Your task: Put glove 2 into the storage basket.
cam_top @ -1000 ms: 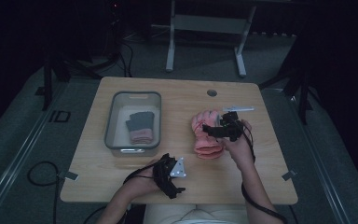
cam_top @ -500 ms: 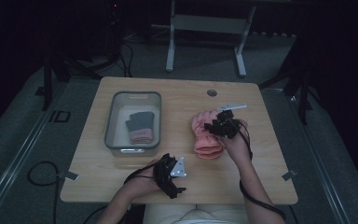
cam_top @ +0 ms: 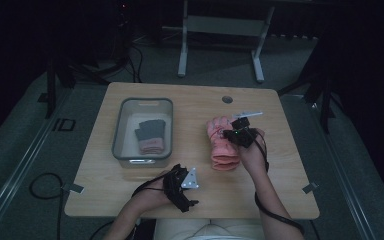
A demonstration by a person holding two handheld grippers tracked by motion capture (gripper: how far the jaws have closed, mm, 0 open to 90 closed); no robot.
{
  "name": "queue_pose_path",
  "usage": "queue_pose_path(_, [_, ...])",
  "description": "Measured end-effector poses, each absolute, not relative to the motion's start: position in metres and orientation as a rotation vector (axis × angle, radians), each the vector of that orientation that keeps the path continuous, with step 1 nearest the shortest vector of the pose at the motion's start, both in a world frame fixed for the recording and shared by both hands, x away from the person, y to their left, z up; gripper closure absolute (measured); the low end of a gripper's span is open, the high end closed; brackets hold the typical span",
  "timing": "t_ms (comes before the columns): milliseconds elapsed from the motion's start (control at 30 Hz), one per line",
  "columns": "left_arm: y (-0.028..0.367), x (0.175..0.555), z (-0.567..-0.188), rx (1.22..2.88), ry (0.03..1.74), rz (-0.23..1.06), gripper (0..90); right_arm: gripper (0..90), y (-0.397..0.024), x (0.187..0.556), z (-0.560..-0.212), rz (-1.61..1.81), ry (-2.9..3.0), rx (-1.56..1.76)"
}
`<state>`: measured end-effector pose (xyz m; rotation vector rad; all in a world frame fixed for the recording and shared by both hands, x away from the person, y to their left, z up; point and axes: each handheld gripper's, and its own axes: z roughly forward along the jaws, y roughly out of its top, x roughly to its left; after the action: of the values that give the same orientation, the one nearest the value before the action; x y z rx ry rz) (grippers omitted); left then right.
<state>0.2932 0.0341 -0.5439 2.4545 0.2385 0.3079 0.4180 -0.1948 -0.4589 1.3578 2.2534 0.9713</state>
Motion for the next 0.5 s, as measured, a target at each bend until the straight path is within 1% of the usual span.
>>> queue_pose_path(100, [0.033, 0.293, -0.544, 2.457, 0.23, 0.308, 7.1, 88.8, -0.201, 0.414, -0.449, 0.991, 2.216, 1.364])
queue_pose_path(200, [0.033, 0.293, -0.544, 2.46, 0.232, 0.308, 7.0, 88.8, -0.201, 0.413, -0.449, 0.977, 2.212, 1.345])
queue_pose_path(400, [0.034, 0.294, -0.543, 2.449, 0.248, 0.302, 7.1, 88.4, -0.201, 0.419, -0.472, 0.937, 2.268, 1.376])
queue_pose_path(500, [0.034, 0.295, -0.542, 2.445, 0.272, 0.293, 7.1, 85.7, -0.198, 0.421, -0.484, 0.886, 2.288, 1.365])
